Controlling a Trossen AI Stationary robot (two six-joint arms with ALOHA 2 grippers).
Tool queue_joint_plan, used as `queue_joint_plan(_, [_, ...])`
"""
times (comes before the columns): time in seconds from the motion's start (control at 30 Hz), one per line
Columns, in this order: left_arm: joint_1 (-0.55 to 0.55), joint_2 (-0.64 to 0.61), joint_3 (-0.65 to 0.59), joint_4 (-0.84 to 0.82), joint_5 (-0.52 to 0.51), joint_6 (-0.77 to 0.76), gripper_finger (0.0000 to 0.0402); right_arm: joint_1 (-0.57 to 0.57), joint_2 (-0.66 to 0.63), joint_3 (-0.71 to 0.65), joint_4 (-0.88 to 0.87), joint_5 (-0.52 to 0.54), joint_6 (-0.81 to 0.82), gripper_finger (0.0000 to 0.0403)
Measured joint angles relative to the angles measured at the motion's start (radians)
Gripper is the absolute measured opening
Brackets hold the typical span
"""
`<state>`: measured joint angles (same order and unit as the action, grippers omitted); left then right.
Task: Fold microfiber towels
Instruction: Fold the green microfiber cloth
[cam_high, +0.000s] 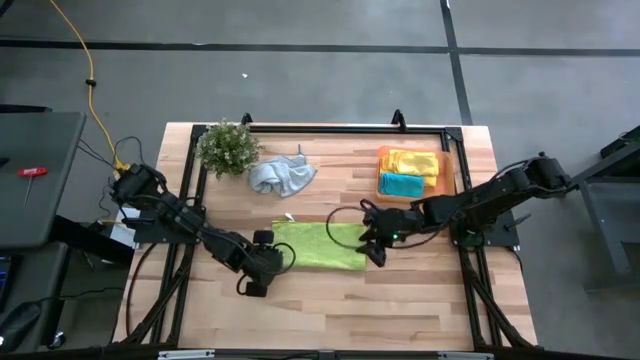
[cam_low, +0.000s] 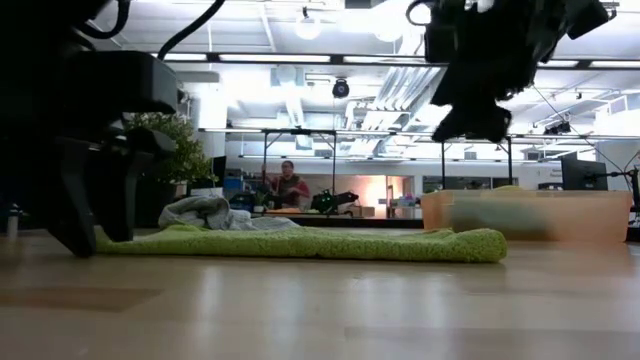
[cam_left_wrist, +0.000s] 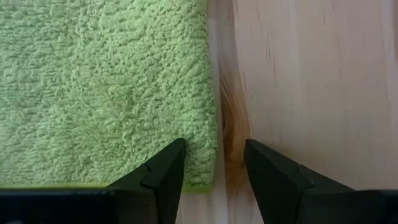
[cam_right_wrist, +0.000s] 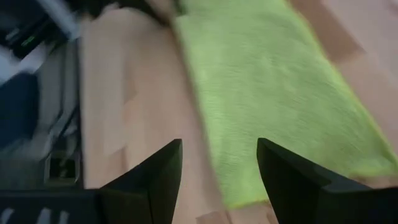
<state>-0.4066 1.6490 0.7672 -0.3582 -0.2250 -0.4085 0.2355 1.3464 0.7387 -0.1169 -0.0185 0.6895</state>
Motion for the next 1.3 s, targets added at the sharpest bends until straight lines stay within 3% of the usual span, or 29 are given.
queue_joint_plan(0.17, [-0.001, 0.001, 0.000, 0.004, 0.000, 0.000, 0.0160, 0.028, 0.013, 0.001, 0.027, -0.063, -0.230, 0.0199])
queue_joint_plan(0.33, [-0.001, 0.003, -0.001, 0.006, 0.001, 0.000, 0.0160, 0.078, 0.088, 0.001, 0.026, -0.065, -0.324, 0.0199])
queue_joint_plan(0.5, [-0.001, 0.003, -0.001, 0.007, 0.002, 0.000, 0.0160, 0.129, 0.194, 0.001, 0.031, -0.060, -0.343, 0.0199])
queue_joint_plan(0.73, [-0.001, 0.004, -0.001, 0.009, 0.005, 0.000, 0.0160, 0.154, 0.296, 0.001, 0.035, 0.036, -0.322, 0.0199])
queue_joint_plan(1.3, [-0.001, 0.005, -0.002, 0.012, 0.005, -0.007, 0.0160, 0.154, 0.267, 0.002, 0.091, 0.071, -0.401, 0.0199])
